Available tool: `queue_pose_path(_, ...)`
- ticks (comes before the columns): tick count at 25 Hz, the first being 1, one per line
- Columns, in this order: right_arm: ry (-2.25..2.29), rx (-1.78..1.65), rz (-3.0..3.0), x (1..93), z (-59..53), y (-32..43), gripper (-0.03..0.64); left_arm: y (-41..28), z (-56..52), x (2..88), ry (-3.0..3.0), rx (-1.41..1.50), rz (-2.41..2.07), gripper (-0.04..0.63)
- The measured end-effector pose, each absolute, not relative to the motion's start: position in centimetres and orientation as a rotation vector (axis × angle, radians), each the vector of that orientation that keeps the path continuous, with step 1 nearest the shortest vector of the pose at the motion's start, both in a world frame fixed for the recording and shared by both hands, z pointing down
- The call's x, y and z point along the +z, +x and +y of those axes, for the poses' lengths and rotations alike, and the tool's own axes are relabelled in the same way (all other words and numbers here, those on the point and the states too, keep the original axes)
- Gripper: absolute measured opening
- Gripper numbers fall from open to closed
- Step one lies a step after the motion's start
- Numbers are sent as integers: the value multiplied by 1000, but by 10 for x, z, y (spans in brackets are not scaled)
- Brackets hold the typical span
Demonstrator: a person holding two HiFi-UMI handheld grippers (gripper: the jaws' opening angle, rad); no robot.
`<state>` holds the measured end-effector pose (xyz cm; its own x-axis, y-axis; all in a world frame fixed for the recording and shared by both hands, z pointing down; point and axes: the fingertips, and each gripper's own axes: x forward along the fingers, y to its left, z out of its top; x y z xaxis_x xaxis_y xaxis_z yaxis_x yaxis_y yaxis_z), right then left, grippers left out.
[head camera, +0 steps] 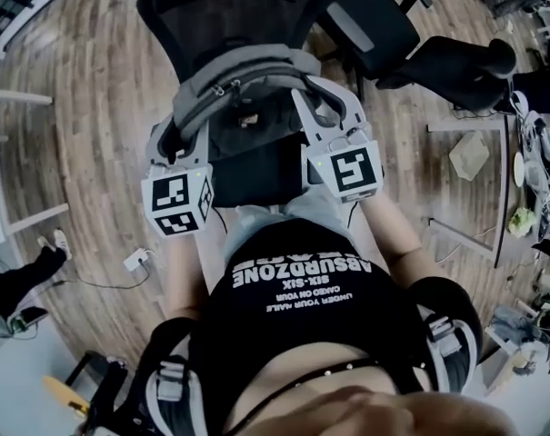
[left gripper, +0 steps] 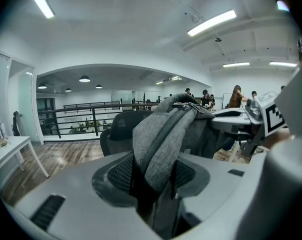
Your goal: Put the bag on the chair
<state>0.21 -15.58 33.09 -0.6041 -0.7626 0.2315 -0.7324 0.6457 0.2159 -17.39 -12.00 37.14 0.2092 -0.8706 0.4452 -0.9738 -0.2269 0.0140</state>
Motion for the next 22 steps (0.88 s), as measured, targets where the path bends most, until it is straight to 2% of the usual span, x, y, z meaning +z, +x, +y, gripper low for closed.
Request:
queue_pose_path(11, 1249, -90, -2561, 339, -199, 54, 67, -122, -167, 383, 2228, 546, -1666, 178)
queue_pose_path(22, 1247, -74, -2575, 348, -231, 64, 67, -113, -197, 387, 2227, 558, -1693, 178)
